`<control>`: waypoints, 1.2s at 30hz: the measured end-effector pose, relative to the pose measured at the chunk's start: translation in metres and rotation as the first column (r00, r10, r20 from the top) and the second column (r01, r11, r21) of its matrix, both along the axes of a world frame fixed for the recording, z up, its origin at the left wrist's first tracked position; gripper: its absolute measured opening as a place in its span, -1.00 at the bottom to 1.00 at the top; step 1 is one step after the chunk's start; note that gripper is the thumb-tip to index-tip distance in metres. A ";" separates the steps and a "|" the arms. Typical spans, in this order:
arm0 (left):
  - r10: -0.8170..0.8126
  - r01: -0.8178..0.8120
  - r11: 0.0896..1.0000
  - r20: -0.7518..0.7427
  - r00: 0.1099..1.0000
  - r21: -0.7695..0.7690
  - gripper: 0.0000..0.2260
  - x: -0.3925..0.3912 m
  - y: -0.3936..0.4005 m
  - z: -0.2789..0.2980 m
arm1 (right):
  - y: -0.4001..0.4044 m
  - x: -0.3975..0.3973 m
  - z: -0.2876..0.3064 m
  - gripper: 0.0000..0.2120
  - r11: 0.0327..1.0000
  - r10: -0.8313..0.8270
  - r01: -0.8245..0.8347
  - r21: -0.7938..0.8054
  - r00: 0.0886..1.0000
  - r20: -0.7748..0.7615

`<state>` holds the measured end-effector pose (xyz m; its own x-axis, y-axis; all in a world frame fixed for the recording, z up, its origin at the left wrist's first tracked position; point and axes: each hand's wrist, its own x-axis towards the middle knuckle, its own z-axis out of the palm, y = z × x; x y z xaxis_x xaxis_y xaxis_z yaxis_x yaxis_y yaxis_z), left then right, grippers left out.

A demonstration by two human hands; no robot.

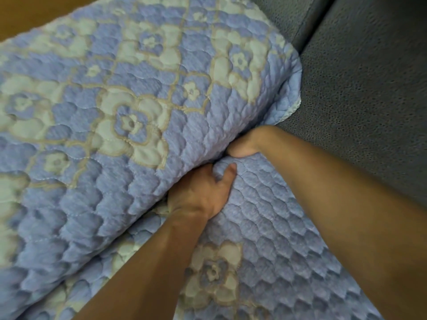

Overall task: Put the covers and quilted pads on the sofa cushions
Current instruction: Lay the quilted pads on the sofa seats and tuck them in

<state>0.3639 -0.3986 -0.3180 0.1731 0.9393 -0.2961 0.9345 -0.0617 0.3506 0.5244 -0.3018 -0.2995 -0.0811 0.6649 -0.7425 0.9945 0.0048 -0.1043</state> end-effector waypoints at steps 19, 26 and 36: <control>-0.012 0.033 0.970 0.089 0.996 -0.241 -0.16 0.001 0.012 0.006 | -0.043 0.013 -0.014 -0.63 0.886 0.009 0.012 0.464 0.999 -0.044; -0.031 0.051 0.969 0.084 0.996 -0.242 -0.21 -0.001 0.012 0.005 | -0.015 -0.012 -0.007 -0.56 0.999 -0.002 0.004 0.040 0.998 -0.055; -0.013 0.025 0.987 0.075 0.997 -0.158 -0.21 0.000 0.010 -0.005 | -0.060 0.005 -0.023 -0.54 0.835 -0.111 0.095 0.541 0.994 -0.002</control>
<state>0.3643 -0.3887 -0.3234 0.2172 0.8778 -0.4270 0.9048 -0.0169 0.4255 0.5295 -0.3622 -0.3221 0.0259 0.9641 -0.2641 0.9949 -0.0507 -0.0874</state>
